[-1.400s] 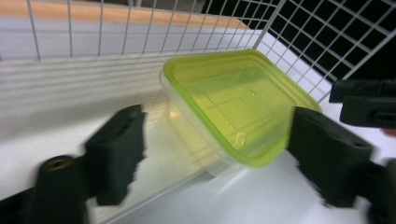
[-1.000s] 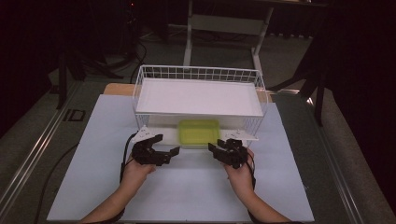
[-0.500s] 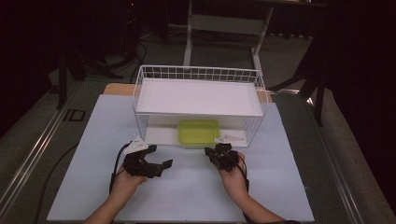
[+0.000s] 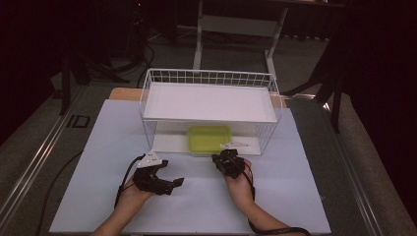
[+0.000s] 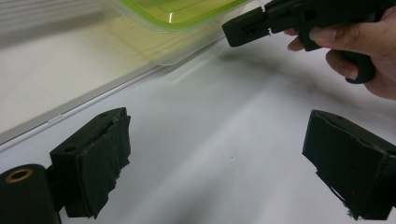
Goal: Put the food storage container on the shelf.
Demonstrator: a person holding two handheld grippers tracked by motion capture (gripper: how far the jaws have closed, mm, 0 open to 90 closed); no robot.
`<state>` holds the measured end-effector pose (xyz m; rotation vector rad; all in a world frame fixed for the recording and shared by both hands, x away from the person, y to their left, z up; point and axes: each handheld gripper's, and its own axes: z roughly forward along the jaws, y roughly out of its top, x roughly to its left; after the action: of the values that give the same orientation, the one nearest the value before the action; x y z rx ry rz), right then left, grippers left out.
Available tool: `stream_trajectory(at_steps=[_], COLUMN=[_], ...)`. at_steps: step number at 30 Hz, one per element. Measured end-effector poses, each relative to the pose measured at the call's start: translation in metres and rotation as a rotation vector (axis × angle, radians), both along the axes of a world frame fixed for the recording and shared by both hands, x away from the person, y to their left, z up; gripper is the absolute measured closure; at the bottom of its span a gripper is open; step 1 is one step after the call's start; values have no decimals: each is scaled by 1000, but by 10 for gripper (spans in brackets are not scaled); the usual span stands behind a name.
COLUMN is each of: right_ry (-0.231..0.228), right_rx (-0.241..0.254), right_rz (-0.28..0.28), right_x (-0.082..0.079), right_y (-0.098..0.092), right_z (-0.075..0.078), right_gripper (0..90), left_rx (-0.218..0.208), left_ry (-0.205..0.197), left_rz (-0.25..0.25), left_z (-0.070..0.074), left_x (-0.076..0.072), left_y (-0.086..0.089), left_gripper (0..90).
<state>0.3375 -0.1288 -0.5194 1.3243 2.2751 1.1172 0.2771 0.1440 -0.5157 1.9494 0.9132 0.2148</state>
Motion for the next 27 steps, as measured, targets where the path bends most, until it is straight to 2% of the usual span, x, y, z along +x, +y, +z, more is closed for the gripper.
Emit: stream_trajectory(at_steps=[3,10,18,27], right_ry=[6,-10,-21,-28], right_rx=[4,-7,10,4], right_rz=[2,-10,-36,-48], right_x=[4,15,30,45], right_y=[4,13,16,24], right_z=[-3,-4,-7,-7], right_gripper=[900,899,899,898], left_rx=[15,-7,-2,-4], left_ry=[-7,-11,-20,-11], left_rz=[2,19,24,21], left_z=[-2,-3,-3,-3], left_x=[0,0,-1,-1], left_y=[0,2,4,5], left_gripper=[85,85,85,85])
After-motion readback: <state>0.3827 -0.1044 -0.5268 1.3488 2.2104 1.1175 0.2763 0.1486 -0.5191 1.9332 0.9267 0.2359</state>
